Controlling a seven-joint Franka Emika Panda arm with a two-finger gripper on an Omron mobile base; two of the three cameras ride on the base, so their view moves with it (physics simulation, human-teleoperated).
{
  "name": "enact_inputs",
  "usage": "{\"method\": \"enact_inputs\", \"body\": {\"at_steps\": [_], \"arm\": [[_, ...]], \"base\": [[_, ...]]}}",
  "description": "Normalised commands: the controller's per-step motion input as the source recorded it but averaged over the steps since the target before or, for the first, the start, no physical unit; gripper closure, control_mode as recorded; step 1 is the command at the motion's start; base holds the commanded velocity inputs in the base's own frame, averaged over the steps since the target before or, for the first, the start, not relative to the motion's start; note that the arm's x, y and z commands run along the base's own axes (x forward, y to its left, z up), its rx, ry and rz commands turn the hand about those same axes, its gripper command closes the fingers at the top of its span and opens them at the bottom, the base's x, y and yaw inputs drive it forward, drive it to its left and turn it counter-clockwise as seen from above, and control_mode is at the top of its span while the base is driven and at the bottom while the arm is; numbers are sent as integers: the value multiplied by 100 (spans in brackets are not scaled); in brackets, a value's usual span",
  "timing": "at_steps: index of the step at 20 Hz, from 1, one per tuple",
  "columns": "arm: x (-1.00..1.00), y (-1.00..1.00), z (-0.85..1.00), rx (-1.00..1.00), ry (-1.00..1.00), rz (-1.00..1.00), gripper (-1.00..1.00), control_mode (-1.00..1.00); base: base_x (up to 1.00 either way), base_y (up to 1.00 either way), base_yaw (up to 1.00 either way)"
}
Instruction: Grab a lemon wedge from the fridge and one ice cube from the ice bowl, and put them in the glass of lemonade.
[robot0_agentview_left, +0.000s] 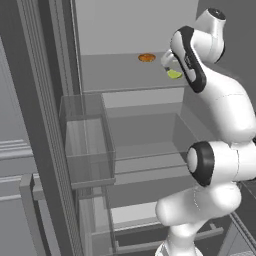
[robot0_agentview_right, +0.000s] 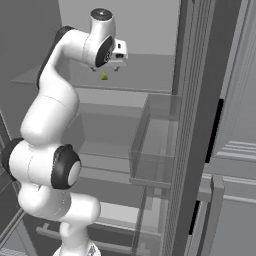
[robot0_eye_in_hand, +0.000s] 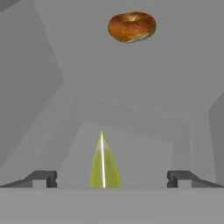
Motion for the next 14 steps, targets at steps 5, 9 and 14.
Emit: {"method": "enact_inputs", "body": {"at_steps": [5,9,14], "arm": [[44,0,-29,0,6,0,-100,-100],[-75,3,11,0,0,0,-100,-100],[-19,19,-14,0,-4,0,-100,-100]], "base": [[0,0,0],[0,0,0],[0,0,0]]}}
